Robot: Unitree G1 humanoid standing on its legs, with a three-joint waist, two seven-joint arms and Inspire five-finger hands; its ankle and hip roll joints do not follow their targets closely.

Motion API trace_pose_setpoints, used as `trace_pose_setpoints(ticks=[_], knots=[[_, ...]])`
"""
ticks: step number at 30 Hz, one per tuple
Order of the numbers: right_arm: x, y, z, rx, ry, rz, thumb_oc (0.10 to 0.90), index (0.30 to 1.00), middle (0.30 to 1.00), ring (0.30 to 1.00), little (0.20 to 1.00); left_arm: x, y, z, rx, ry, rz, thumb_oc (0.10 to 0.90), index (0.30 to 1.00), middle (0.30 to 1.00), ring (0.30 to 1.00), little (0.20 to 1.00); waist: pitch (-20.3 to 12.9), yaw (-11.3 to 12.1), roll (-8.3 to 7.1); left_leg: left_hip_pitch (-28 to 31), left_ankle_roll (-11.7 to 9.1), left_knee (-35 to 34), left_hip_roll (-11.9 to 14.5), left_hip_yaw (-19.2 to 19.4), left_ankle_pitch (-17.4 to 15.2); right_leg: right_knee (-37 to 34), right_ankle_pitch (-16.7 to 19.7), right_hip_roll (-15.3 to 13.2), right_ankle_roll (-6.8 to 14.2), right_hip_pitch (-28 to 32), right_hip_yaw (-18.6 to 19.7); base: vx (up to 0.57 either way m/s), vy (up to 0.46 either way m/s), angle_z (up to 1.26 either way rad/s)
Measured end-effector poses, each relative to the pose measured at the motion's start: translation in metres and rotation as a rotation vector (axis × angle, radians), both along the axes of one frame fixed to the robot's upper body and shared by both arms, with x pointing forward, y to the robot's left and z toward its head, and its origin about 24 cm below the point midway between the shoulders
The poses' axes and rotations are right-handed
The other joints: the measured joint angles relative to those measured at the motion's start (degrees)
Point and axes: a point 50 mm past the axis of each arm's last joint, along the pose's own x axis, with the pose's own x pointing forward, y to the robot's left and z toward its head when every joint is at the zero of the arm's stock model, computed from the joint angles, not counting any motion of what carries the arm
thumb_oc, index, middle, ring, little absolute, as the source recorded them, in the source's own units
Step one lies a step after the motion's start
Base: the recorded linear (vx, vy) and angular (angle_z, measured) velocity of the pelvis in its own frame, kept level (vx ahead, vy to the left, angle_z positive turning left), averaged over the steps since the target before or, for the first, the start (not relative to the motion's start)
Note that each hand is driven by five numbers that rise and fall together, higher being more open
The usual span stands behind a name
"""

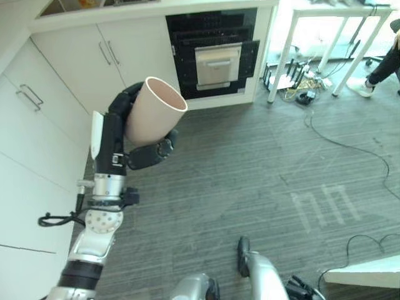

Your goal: Place the dishes in the dishwasher.

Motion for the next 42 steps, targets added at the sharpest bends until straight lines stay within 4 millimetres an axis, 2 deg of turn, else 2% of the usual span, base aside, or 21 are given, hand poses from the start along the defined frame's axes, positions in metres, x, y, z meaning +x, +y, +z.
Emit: trace_pose_setpoints(ticks=[3, 4, 6, 9, 12, 15, 17, 19, 23, 25, 28, 29, 30, 31, 32, 33, 34, 37, 38, 40, 42], knots=[[-0.008, 0.000, -0.001, -0.003, 0.028, 0.005, 0.800, 0.900, 0.900, 0.900, 0.900, -0.004, -0.003, -0.007, -0.041, 0.006, 0.014, 0.400, 0.300, 0.300, 0.300, 0.300, -0.1, 0.3, 0.85, 8.9, -4.5, -8.1, 1.4, -0.7, 3.1, -2.4, 0.9, 3.2, -4.5, 7.4, 0.6, 0.41, -0.298, 0.02], [-0.006, 0.000, -0.001, -0.002, 0.021, 0.014, 0.800, 0.900, 0.900, 0.900, 0.900, -0.004, -0.003, -0.009, -0.040, 0.018, 0.022, 0.400, 0.300, 0.300, 0.300, 0.300, -0.3, 0.9, -1.24, 9.0, -8.1, -5.6, -0.4, -0.7, 8.4, -0.2, -1.0, 1.3, -6.7, 8.6, 1.7, 0.27, -0.273, -0.19], [0.003, -0.011, 0.005, -0.039, -0.028, 0.025, 0.800, 0.900, 0.900, 0.900, 0.900, -0.004, -0.010, -0.009, -0.064, 0.004, 0.010, 0.400, 0.300, 0.300, 0.300, 0.300, -1.2, 1.2, -2.79, -0.8, -8.1, 15.0, -1.2, 1.1, 18.8, 0.7, -3.9, 0.5, -8.3, 7.9, 2.3, 0.23, -0.196, 0.20], [0.018, -0.019, 0.010, -0.061, -0.063, 0.011, 0.800, 0.900, 0.900, 0.900, 0.900, -0.007, -0.017, 0.009, -0.067, -0.081, -0.033, 0.400, 0.300, 0.300, 0.300, 0.300, -2.2, 3.1, -0.84, -14.2, -6.9, 31.2, 3.3, 2.3, 16.0, -1.1, -7.0, 3.3, -9.2, 12.1, 1.9, 0.29, -0.072, 0.11], [0.045, -0.015, 0.015, -0.054, -0.127, 0.033, 0.800, 0.900, 0.900, 0.900, 0.900, -0.006, -0.012, 0.002, -0.054, -0.055, -0.015, 0.400, 0.300, 0.300, 0.300, 0.300, -1.5, 5.0, -3.20, -18.3, -4.4, 5.1, -3.4, -1.2, 13.6, -5.9, -8.5, 2.9, -6.9, 19.7, 5.1, 0.34, 0.040, -0.39], [0.056, -0.010, 0.017, -0.048, -0.146, 0.079, 0.800, 0.900, 0.900, 0.900, 0.900, -0.007, -0.006, -0.006, -0.033, -0.021, 0.007, 0.400, 0.300, 0.300, 0.300, 0.300, -1.2, 5.1, -3.60, -20.1, -5.1, -21.7, -5.0, -4.4, 20.5, -10.0, -10.6, 3.7, -4.1, 27.7, 7.7, 0.35, 0.072, -0.53], [0.052, -0.011, 0.015, -0.053, -0.117, 0.073, 0.800, 0.900, 0.900, 0.900, 0.900, -0.011, -0.004, -0.014, -0.017, 0.010, 0.017, 0.400, 0.300, 0.300, 0.300, 0.300, -1.2, 5.2, -2.50, -26.2, -6.2, -16.5, -3.6, -5.9, 21.7, -13.5, -11.2, 4.8, -3.2, 32.9, 9.1, 0.49, 0.182, -0.68], [0.028, -0.015, 0.009, -0.061, -0.038, 0.048, 0.800, 0.900, 0.900, 0.900, 0.900, -0.023, 0.002, -0.031, 0.004, 0.075, 0.047, 0.400, 0.300, 0.300, 0.300, 0.300, -2.1, 7.1, -1.29, -19.2, -3.7, -11.4, -1.7, -3.5, 19.6, -11.5, -12.8, 4.2, -1.6, 39.2, 10.2, 0.50, 0.187, -1.28], [0.008, -0.009, 0.004, -0.051, -0.015, 0.011, 0.800, 0.900, 0.900, 0.900, 0.900, -0.026, 0.019, -0.020, 0.005, 0.028, 0.115, 0.400, 0.300, 0.300, 0.300, 0.300, -3.6, 5.8, -4.56, -13.0, 2.6, -8.6, -7.7, -0.9, 20.1, 0.0, -10.4, -2.6, 5.0, 38.3, 7.6, 0.38, 0.166, -0.57], [0.003, 0.005, 0.000, -0.021, -0.004, 0.035, 0.800, 0.900, 0.900, 0.900, 0.900, -0.018, 0.018, -0.003, 0.026, -0.036, 0.098, 0.400, 0.300, 0.300, 0.300, 0.300, -3.6, 4.6, -4.21, -9.8, 5.0, -9.0, -8.5, -2.3, 19.0, 21.9, -4.7, -2.7, 10.0, 28.6, 8.3, 0.20, 0.141, 0.20], [0.014, 0.009, 0.002, -0.013, -0.063, 0.035, 0.800, 0.900, 0.900, 0.900, 0.900, -0.010, 0.014, 0.012, 0.021, -0.101, 0.087, 0.400, 0.300, 0.300, 0.300, 0.300, -2.5, 3.3, -1.71, -2.4, 5.5, -11.7, -8.3, -3.1, 16.3, 38.3, -7.7, -4.1, 7.5, 11.1, 4.5, 0.19, 0.067, -0.09], [0.030, -0.004, 0.011, -0.061, -0.124, 0.061, 0.800, 0.900, 0.900, 0.900, 0.900, -0.008, 0.012, 0.015, 0.017, -0.111, 0.081, 0.400, 0.300, 0.300, 0.300, 0.300, -2.2, 2.3, 0.20, -0.2, 4.3, -13.9, -7.9, -3.1, 16.4, 34.8, -10.3, -5.0, 4.4, 4.9, 0.5, 0.28, -0.091, -0.22], [0.042, -0.017, 0.019, -0.102, -0.152, 0.093, 0.800, 0.900, 0.900, 0.900, 0.900, -0.001, 0.005, 0.016, 0.012, -0.118, 0.057, 0.400, 0.300, 0.300, 0.300, 0.300, -1.7, 1.8, 2.46, 1.6, -3.2, -15.4, -6.9, -3.6, 15.1, 23.6, -10.3, -2.3, 1.2, 1.0, -1.4, 0.29, -0.144, 0.17], [0.054, -0.011, 0.020, -0.095, -0.171, 0.120, 0.800, 0.900, 0.900, 0.900, 0.900, 0.009, 0.000, 0.019, 0.026, -0.115, 0.035, 0.400, 0.300, 0.300, 0.300, 0.300, 0.1, 1.4, 0.24, -1.6, -14.5, -6.4, -7.3, -5.4, 13.5, 9.5, -8.6, -2.7, -0.3, -0.2, -0.6, 0.34, -0.209, 0.99], [0.048, -0.003, 0.013, -0.065, -0.132, 0.111, 0.800, 0.900, 0.900, 0.900, 0.900, 0.018, -0.004, 0.038, 0.133, -0.151, -0.010, 0.400, 0.300, 0.300, 0.300, 0.300, -0.5, -0.1, -1.91, -8.3, 1.9, 7.5, -4.7, -8.5, 6.4, -2.8, -4.5, -6.4, 4.0, -2.3, 1.3, 0.25, -0.166, 1.04], [0.042, -0.006, 0.011, -0.054, -0.117, 0.070, 0.800, 0.900, 0.900, 0.900, 0.900, 0.016, 0.000, 0.053, 0.170, -0.204, -0.003, 0.400, 0.300, 0.300, 0.300, 0.300, 0.4, 1.4, -3.76, -6.1, -3.8, 3.3, -2.2, -11.2, 4.1, -7.9, -2.3, -7.7, 7.1, -5.6, 3.4, 0.34, -0.229, 0.36], [0.038, -0.008, 0.010, -0.064, -0.089, 0.083, 0.800, 0.900, 0.900, 0.900, 0.900, 0.015, 0.006, 0.047, 0.113, -0.195, 0.039, 0.400, 0.300, 0.300, 0.300, 0.300, 1.2, 3.6, -4.53, -3.3, -3.6, 2.1, -2.3, -9.4, 3.4, -10.2, -0.2, -7.3, 5.3, -7.2, 4.1, 0.44, -0.320, -0.12], [-0.002, -0.009, 0.001, -0.045, 0.036, 0.081, 0.800, 0.900, 0.900, 0.900, 0.900, 0.009, 0.009, 0.002, 0.056, -0.015, 0.098, 0.400, 0.300, 0.300, 0.300, 0.300, 0.5, 1.5, -1.76, 9.8, -5.4, -6.7, -1.2, -10.7, 1.8, -5.4, 5.5, -1.4, 0.1, -3.5, 5.9, 0.45, -0.341, 0.46], [-0.006, -0.011, 0.001, -0.046, 0.044, 0.082, 0.800, 0.900, 0.900, 0.900, 0.900, 0.006, 0.006, -0.007, 0.035, 0.008, 0.094, 0.400, 0.300, 0.300, 0.300, 0.300, 0.3, 1.3, -0.80, 10.9, -6.1, -4.5, -1.1, -11.1, 1.1, -6.3, 12.4, -1.1, 0.1, -1.2, 7.6, 0.55, -0.418, 0.27], [0.003, -0.016, 0.004, -0.058, 0.033, 0.093, 0.800, 0.900, 0.900, 0.900, 0.900, -0.008, 0.000, -0.023, -0.023, 0.054, 0.113, 0.400, 0.300, 0.300, 0.300, 0.300, -1.7, 1.7, 3.01, 13.6, -7.8, -4.2, 2.4, -10.5, 2.3, -0.5, 6.1, 2.1, -2.5, -0.6, 4.9, 0.36, -0.266, -0.23], [0.022, -0.013, 0.008, -0.072, -0.010, 0.157, 0.800, 0.900, 0.900, 0.900, 0.900, -0.012, 0.000, -0.019, -0.005, 0.029, 0.115, 0.400, 0.300, 0.300, 0.300, 0.300, -2.6, 2.8, 2.73, 14.4, -11.0, -1.2, 3.1, -10.1, 6.7, 2.2, 3.1, 3.3, -5.1, 0.6, 4.0, 0.33, -0.246, -0.46]])
